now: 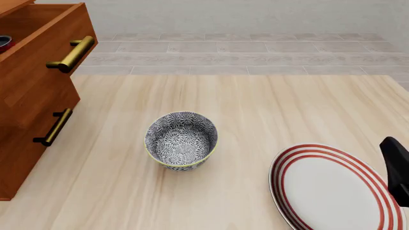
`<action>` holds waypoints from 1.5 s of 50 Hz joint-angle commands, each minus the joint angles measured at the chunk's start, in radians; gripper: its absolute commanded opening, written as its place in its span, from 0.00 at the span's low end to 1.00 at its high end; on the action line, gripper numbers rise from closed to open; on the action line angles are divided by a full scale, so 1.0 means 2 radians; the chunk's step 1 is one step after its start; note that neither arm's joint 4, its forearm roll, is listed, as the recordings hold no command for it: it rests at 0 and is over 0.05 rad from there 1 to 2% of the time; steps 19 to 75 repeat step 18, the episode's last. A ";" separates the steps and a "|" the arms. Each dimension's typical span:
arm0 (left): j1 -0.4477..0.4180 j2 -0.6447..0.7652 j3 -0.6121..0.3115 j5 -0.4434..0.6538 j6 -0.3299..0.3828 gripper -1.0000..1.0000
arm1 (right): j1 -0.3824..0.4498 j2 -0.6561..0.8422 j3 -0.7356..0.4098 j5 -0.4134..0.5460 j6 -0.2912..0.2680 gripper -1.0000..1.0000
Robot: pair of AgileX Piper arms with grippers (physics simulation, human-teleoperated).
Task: Put the ketchup in the top drawer of the cabinet.
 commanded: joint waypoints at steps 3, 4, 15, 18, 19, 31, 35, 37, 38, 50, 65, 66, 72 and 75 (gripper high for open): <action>-0.020 -0.062 0.000 0.032 0.007 1.00 | 0.001 0.003 0.001 -0.003 -0.001 1.00; -0.022 -0.067 0.000 0.032 0.009 1.00 | 0.001 0.004 0.001 -0.004 -0.001 1.00; -0.054 -0.130 0.002 0.047 -0.001 1.00 | 0.003 0.006 0.004 -0.009 -0.002 1.00; -0.072 -0.154 0.017 0.048 -0.001 1.00 | 0.002 0.003 0.002 -0.005 -0.001 1.00; -0.072 -0.154 0.017 0.048 -0.001 1.00 | 0.002 0.003 0.002 -0.005 -0.001 1.00; -0.072 -0.154 0.017 0.048 -0.001 1.00 | 0.002 0.003 0.002 -0.005 -0.001 1.00; -0.072 -0.154 0.017 0.048 -0.001 1.00 | 0.002 0.003 0.002 -0.005 -0.001 1.00; -0.072 -0.154 0.017 0.048 -0.001 1.00 | 0.002 0.003 0.002 -0.005 -0.001 1.00; -0.072 -0.154 0.017 0.048 -0.001 1.00 | 0.002 0.003 0.002 -0.005 -0.001 1.00; -0.072 -0.154 0.017 0.048 -0.001 1.00 | 0.002 0.003 0.002 -0.005 -0.001 1.00; -0.072 -0.154 0.017 0.048 -0.001 1.00 | 0.002 0.003 0.002 -0.005 -0.001 1.00; -0.072 -0.154 0.017 0.048 -0.001 1.00 | 0.002 0.003 0.002 -0.005 -0.001 1.00; -0.072 -0.154 0.017 0.048 -0.001 1.00 | 0.002 0.003 0.002 -0.005 -0.001 1.00; -0.072 -0.154 0.017 0.048 -0.001 1.00 | 0.002 0.003 0.002 -0.005 -0.001 1.00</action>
